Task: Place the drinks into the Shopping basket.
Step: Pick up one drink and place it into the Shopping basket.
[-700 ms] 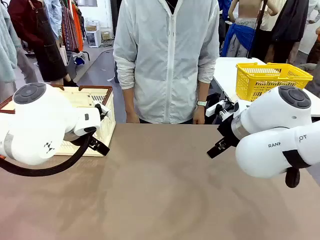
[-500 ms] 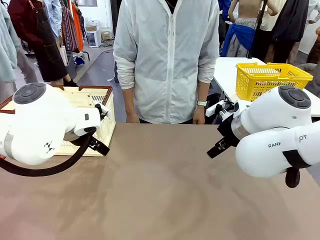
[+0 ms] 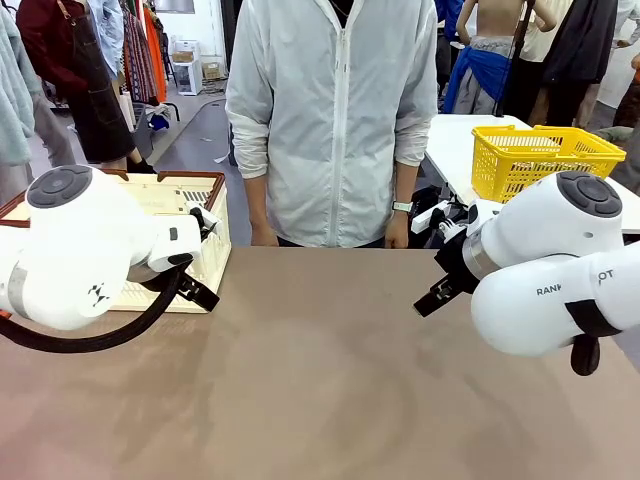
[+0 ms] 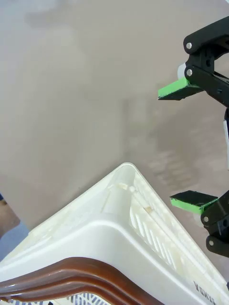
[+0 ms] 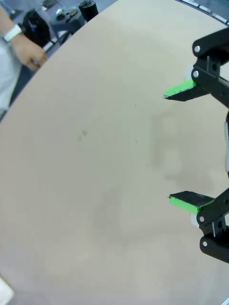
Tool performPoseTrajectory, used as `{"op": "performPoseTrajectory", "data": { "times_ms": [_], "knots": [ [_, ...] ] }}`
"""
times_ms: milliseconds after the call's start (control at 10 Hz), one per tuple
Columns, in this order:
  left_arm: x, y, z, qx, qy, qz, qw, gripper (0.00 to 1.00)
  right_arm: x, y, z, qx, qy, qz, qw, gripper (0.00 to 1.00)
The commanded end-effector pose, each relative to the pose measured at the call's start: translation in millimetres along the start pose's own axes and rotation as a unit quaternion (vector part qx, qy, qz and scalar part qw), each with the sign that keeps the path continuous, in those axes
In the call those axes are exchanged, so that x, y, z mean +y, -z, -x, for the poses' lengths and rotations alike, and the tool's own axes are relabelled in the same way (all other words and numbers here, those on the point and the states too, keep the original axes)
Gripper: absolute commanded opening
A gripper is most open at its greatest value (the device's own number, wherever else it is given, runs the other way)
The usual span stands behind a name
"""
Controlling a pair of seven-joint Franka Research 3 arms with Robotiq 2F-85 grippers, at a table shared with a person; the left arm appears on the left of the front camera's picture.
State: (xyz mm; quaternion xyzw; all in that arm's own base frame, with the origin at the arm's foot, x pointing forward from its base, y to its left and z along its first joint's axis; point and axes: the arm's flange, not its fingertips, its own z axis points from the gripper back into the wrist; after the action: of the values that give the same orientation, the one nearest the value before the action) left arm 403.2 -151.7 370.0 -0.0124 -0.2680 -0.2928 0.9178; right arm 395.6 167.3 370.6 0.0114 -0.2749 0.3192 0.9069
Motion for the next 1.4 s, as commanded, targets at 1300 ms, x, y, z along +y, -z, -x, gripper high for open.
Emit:
{"op": "performPoseTrajectory", "data": {
  "times_ms": [1300],
  "knots": [
    [45.0,-133.2,14.8,0.052,-0.134,0.357,0.923,1.0,-89.7,-147.0,55.3,-0.043,0.274,-0.365,0.889,1.0]
  ]
}}
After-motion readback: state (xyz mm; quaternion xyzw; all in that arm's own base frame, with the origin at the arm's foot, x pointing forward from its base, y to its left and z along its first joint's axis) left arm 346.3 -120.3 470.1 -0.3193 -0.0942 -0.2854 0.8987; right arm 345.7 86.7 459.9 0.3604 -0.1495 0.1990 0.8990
